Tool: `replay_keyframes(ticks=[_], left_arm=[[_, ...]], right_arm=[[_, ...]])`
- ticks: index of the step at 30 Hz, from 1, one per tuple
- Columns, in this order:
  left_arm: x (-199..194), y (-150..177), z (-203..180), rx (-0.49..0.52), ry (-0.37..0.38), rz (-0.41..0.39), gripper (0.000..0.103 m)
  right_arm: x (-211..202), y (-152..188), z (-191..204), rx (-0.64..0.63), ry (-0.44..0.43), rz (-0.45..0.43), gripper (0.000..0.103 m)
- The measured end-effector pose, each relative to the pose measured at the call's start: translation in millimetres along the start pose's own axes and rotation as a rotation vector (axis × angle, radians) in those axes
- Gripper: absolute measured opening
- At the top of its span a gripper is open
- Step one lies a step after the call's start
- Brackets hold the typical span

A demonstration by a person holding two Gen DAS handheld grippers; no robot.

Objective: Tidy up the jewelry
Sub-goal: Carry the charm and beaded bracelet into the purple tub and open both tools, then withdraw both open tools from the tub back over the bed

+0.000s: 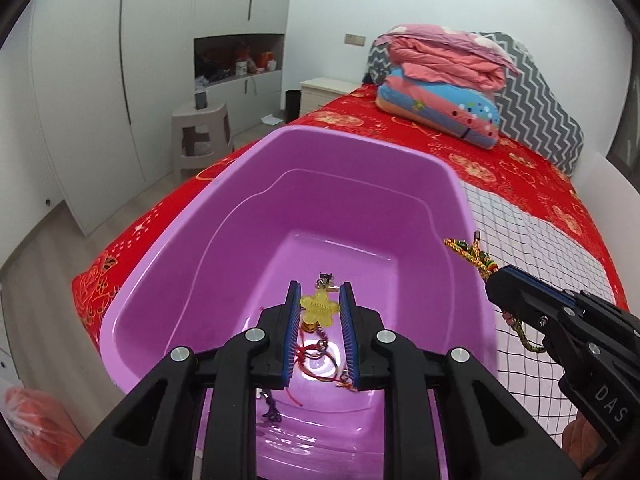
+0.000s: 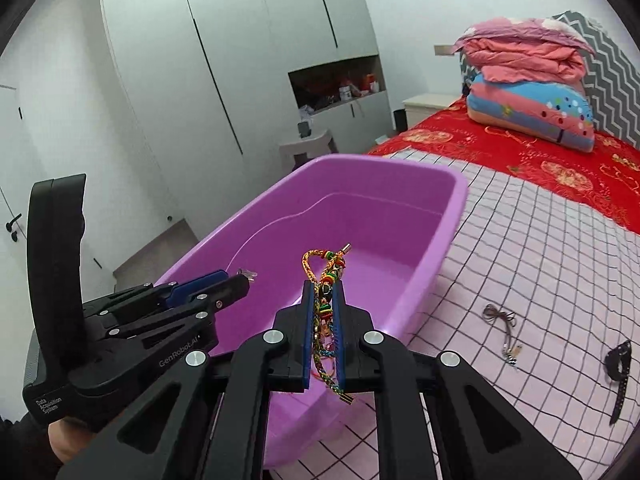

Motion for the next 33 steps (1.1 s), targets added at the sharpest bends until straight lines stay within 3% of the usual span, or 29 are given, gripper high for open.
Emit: replay_keyframes(ticks=[10,20,22,24,25,26,27,29,33], left_arm=[[26.1,17.1,28.3,-0.052,-0.049,0.092,0.021],[31.2,26.6,36.3,-0.075,-0.069,0.118,0.022],[30.8,25.4,36.9,-0.068,-0.078,0.115,0.031],[29.1,20.8,36.1,-0.060,-0.084,0.098,0.048],[27.2,19.9,35.4,-0.060,-0.083,0.092,0.052],[25.2,18.8,35.2,-0.061,-0.082,0.087,0.063],[23.6,18.0,35.7,-0.063,-0.083,0.082,0.068],[20.5,16.9,38.2,-0.065,-0.099,0.072,0.070],[16.4,17.7,47.5,-0.080,-0.143,0.064,0.088]], right_arm=[[40.4,17.6,7.2,-0.001,-0.011,0.111,0.009],[49.6,21.3,4.4,-0.012,0.007,0.126,0.009],[49.5,20.7,4.6,-0.021,0.012,0.124,0.010],[47.9,19.4,4.5,-0.032,0.022,0.117,0.029],[45.8,17.6,4.5,-0.035,0.027,0.105,0.033],[44.1,17.1,5.3,-0.034,0.027,0.098,0.038],[42.0,16.0,5.2,-0.032,0.026,0.092,0.038],[38.4,14.3,4.0,-0.034,0.030,0.083,0.038],[31.8,10.7,2.5,-0.043,0.040,0.065,0.038]])
Point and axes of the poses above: each gripper's, at about its wrist camera, not at the fingertips, and x roughly the way its jaws point, z to its left, y to its underside, the point moved 8 cm from there along x, roughly the way its jaws point, and after that the axes turned 8 degrees about -z, right-handed, at the moved point
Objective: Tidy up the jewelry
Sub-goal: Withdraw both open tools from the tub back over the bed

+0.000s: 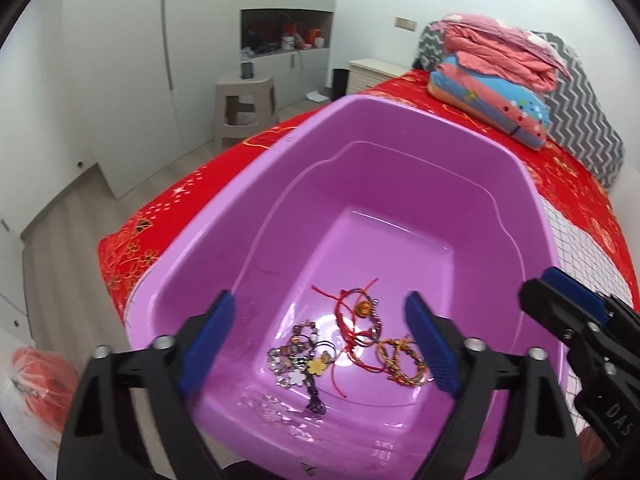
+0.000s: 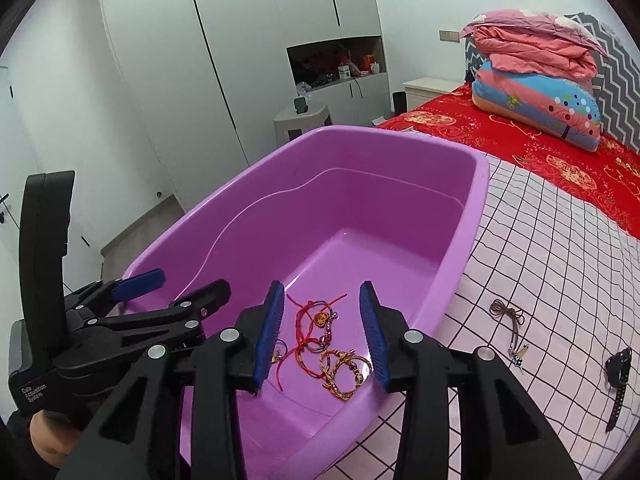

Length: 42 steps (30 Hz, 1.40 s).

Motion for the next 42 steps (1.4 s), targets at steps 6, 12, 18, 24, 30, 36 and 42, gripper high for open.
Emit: replay_keyframes(ticks=[6,12,18,24,30,36,42], left_arm=[[-4.9,1.1,5.5,-0.014,-0.013,0.002,0.092],[-11.1,0.7,3.1,-0.002,-0.017,-0.008,0.093],[-17.5,1.4,0.7,0.002,-0.022,-0.014,0.095],[-23.8,0.9,-2.7,0.014,-0.036,-0.024,0.096],[-30.1,2.4,-7.7,0.024,-0.039,-0.029,0.096],[-36.0,4.2,-15.2,0.032,-0.036,-0.032,0.096],[-44.0,5.9,-28.1,0.058,-0.034,-0.046,0.097]], right_arm=[[-4.3,0.3,-0.6,0.005,-0.002,-0.005,0.039],[-8.3,1.4,-1.8,0.010,-0.004,-0.005,0.041],[-13.0,1.7,-2.5,0.013,-0.004,-0.011,0.050],[-20.1,4.0,-8.0,0.021,-0.002,-0.019,0.054],[-27.8,7.1,-14.6,0.048,-0.007,-0.030,0.062],[-36.3,10.3,-23.6,0.081,-0.008,-0.034,0.067],[-48.9,15.0,-39.0,0.114,0.013,-0.050,0.068]])
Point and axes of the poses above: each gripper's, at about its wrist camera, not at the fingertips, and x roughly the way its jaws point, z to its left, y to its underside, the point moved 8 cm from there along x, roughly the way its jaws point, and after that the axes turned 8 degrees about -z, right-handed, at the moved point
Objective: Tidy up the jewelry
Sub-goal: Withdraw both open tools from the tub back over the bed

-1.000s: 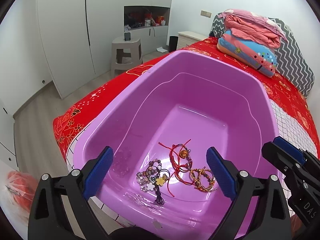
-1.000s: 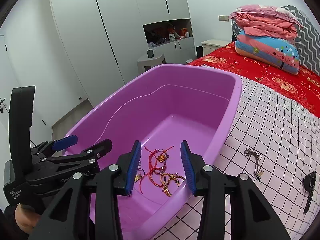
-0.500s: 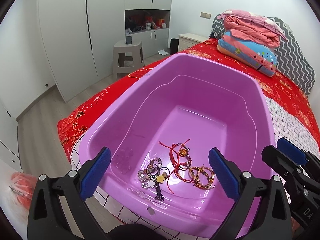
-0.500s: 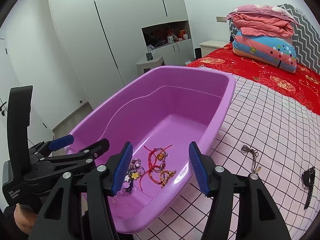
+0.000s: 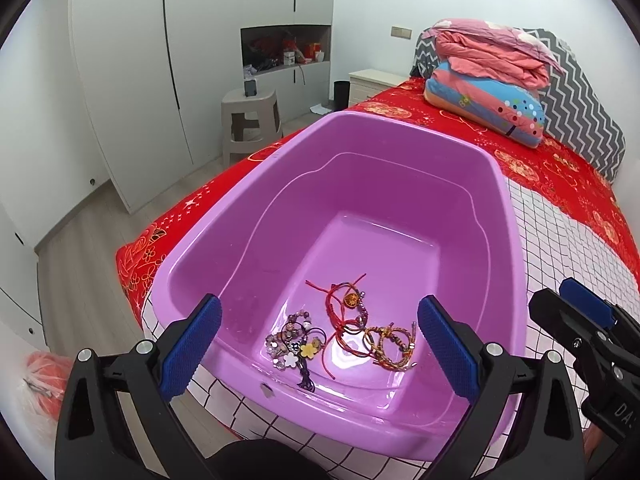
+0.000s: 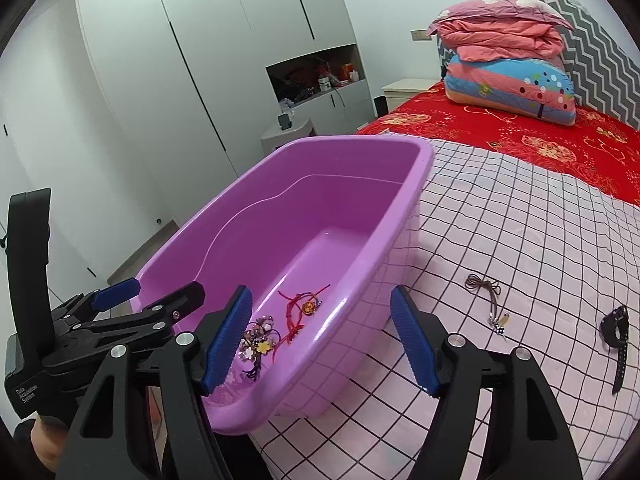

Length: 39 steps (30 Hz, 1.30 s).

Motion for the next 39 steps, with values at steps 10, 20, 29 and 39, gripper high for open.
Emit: replay_keyframes(ticks=[10,20,29,39], left_arm=[[-12.3,4.5,-22.9,0.032,0.026,-0.006,0.097],[-28.9,7.9,-51.6,0.084,0.053,-0.028,0.097],[-43.3,13.6,-88.1,0.140,0.094,-0.045,0.097],[-52.9,23.0,-146.0,0.209,0.174,-0.047,0.097]], right_arm=[[-27.9,8.1,-22.9,0.034,0.039,-0.023,0.069],[-58.0,15.8,-50.0,0.087,0.070,-0.051,0.069],[-85.2,27.2,-79.6,0.125,0.116,-0.076,0.069],[-114.4,48.1,-120.2,0.157,0.198,-0.099,0.068]])
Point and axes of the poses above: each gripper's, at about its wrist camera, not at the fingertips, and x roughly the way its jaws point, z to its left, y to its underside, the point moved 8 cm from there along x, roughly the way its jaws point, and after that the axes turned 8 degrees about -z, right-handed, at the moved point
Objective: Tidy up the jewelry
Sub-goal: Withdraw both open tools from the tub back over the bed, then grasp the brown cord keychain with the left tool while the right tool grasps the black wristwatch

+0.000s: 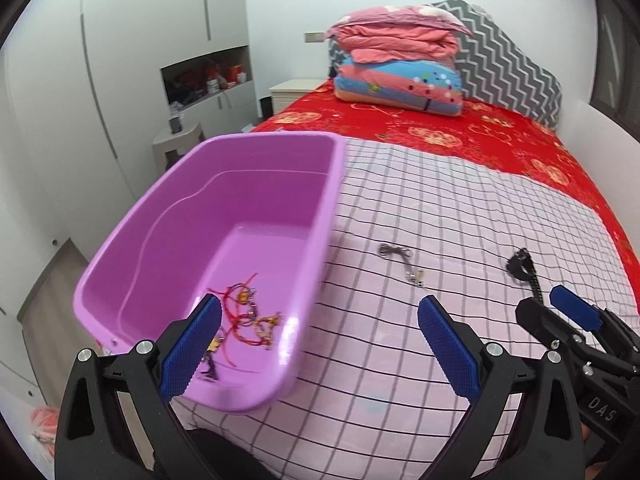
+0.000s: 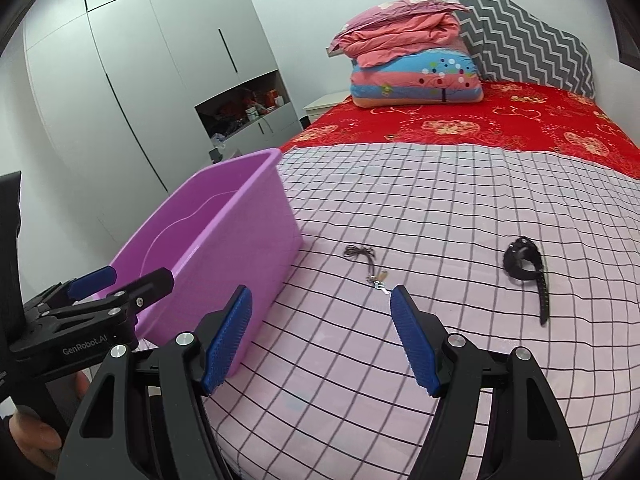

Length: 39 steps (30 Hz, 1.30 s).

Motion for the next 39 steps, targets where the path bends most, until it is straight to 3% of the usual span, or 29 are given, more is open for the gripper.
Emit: replay_keyframes(ticks=[7,18,30,39], left_arm=[[10.7,13.3,-39.8,0.025,0.072,0.016,0.097],[66.9,40.5,-85.9,0.041,0.103,0.094,0.097],[152.1,42.8,-112.3,0.006,0.062,0.137,0.097],[211.6,46.0,-121.7,-0.001,0.016,0.169,0.097]], right_arm=[[-11.1,18.5,-46.6,0.035,0.055,-0.001,0.069],[-8.0,48.0,-141.4,0.127,0.205,0.003,0.069],[49.5,36.6,-241.9,0.185,0.327,0.002,0.069],[99.1,24.7,-304.4,0.151,0.389,0.047,0.069]])
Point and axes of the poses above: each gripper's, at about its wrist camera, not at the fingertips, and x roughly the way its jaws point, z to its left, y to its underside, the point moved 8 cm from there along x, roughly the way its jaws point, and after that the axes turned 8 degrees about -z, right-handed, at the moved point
